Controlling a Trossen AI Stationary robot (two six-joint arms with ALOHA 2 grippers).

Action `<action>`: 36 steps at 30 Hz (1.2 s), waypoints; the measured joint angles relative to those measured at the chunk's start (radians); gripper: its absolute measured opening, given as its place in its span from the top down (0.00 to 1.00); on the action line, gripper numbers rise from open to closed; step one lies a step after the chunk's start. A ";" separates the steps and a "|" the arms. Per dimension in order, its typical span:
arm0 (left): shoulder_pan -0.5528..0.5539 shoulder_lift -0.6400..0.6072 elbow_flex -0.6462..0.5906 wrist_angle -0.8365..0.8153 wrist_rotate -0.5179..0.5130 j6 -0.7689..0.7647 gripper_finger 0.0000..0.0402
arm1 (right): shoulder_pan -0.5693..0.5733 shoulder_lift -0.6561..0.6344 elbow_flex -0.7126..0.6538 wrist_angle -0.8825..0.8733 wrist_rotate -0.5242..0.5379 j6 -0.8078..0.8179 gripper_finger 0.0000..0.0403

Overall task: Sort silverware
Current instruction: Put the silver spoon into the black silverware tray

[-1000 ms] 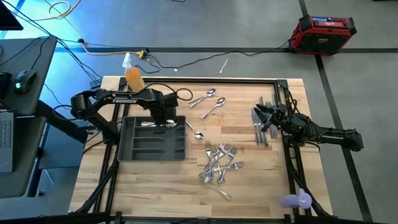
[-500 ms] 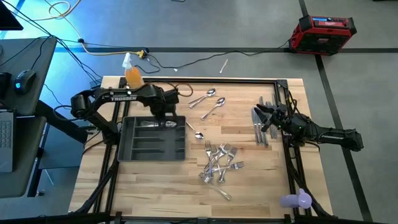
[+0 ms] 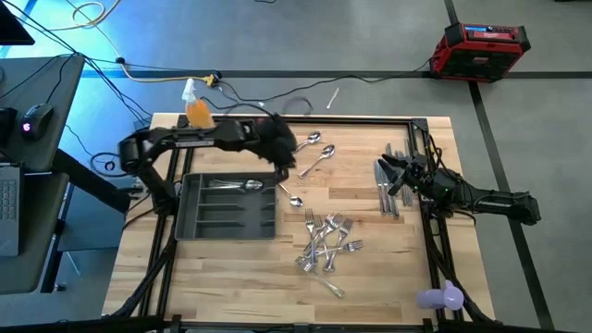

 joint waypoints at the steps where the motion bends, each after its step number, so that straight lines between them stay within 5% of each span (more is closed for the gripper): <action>1: -0.017 0.029 0.019 -0.016 0.013 0.011 0.81 | 0.000 0.000 0.000 0.000 0.000 0.000 0.70; 4: -0.069 0.117 0.086 -0.035 0.010 0.044 0.81 | 0.000 0.000 0.000 0.000 0.005 0.000 0.70; 15: -0.082 0.454 0.419 -0.003 -0.361 -0.018 0.69 | 0.000 0.000 0.000 0.000 0.014 0.000 0.70; 26: -0.011 0.666 0.597 -0.153 -0.369 -0.116 0.62 | 0.000 0.000 0.000 0.002 0.013 0.000 0.70; 31: -0.008 0.672 0.598 -0.153 -0.379 -0.082 0.71 | 0.000 0.000 0.000 0.002 0.012 0.000 0.70; 36: -0.009 0.672 0.599 -0.181 -0.356 -0.018 0.96 | 0.000 0.000 0.000 0.002 0.012 0.000 0.70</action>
